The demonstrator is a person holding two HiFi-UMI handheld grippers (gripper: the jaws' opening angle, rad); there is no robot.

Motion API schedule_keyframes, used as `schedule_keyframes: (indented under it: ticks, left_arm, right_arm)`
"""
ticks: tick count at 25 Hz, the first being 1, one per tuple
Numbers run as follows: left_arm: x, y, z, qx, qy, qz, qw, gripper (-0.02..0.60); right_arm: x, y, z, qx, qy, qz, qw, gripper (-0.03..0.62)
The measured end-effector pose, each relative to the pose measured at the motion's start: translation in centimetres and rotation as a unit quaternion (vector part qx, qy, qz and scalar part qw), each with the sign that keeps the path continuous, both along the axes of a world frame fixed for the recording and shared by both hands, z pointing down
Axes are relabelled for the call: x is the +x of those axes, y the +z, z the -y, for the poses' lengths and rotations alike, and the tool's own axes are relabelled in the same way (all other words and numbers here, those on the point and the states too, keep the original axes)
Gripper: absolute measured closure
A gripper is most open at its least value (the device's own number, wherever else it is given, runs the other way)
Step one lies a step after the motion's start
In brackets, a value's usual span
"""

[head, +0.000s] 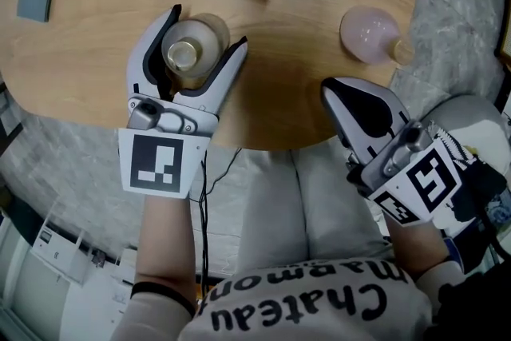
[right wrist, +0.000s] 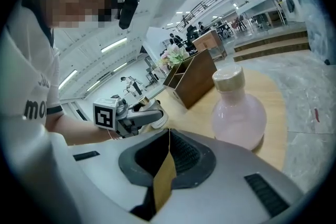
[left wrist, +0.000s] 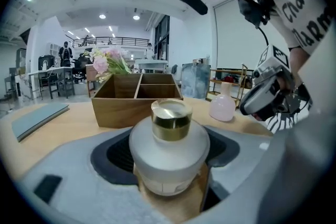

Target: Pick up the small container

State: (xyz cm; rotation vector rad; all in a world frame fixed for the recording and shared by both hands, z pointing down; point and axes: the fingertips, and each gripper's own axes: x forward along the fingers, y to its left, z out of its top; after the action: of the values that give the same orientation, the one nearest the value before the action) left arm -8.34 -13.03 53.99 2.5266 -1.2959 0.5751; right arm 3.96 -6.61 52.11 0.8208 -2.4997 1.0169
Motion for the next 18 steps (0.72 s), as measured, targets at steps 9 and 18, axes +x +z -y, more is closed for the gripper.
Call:
schedule_keyframes:
  ticks: [9,18]
  left_arm:
    - [0.5,0.2,0.4,0.007,0.012,-0.035,0.9993,0.222]
    - [0.5,0.0,0.2,0.009,0.027,-0.038,0.9989,0.222]
  right_arm:
    - [0.5,1.8,1.2,0.009,-0.002,-0.005,1.0,0.58]
    - [-0.9,1.6,1.7,0.029,-0.013,0.015,0.999,0.58]
